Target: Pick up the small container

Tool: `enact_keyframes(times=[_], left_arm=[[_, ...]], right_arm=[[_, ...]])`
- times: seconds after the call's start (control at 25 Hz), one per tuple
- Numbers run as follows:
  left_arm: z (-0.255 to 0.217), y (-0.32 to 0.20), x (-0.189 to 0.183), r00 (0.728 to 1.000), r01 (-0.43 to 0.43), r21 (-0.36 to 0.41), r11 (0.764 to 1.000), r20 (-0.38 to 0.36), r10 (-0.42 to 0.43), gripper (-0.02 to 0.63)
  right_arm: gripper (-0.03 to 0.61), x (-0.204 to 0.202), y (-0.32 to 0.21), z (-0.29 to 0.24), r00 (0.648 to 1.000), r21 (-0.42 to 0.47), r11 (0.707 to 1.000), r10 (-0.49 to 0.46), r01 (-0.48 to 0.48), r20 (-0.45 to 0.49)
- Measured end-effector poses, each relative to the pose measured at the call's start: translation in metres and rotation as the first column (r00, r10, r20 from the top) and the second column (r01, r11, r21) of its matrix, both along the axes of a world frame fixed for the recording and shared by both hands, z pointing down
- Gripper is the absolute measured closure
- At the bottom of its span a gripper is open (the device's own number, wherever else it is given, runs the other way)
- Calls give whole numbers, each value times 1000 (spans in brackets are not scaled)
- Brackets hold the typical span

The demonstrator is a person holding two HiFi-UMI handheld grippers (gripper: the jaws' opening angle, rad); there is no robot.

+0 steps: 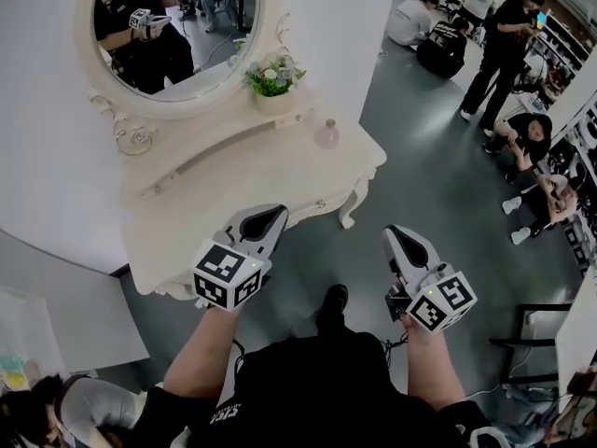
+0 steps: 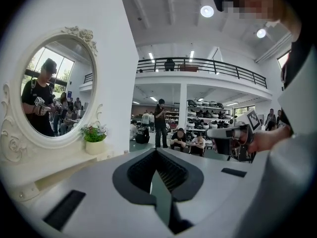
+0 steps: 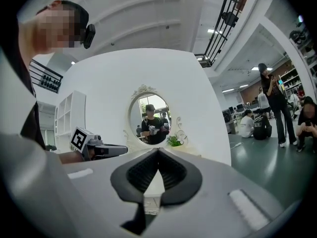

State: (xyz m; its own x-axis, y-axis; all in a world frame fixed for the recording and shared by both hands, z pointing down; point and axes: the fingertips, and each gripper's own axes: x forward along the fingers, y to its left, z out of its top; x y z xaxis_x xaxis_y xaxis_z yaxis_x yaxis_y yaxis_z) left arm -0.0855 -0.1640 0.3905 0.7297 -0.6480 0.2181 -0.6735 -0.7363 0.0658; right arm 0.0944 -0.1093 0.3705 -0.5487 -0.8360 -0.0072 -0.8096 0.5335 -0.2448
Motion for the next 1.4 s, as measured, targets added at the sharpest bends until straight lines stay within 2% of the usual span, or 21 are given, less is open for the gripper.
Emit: enact_keyframes(times=[0.44,0.64,0.88,1.04,1.4], left_arm=[[15,-131,81,997,64,-56,996,36,-63,609],[14,-168,101,995,94,-66,993,51,-91,609],[17,-198,105,993,110,-75,991,56,-106,609],[18,-218,97,994,102,-69,992,44,-100,607],[40,-252,87,1000,11,-83,996,25,-9,606]], right_arm=[[568,84,-143,27,998,-67,996,-55,58,36],[568,100,-188,22,994,-60,993,-102,104,41],[568,90,-224,10,988,-51,987,-152,153,25],[568,79,-243,3,989,-46,988,-148,148,2],[568,44,-270,1,995,-52,994,-97,96,-23]])
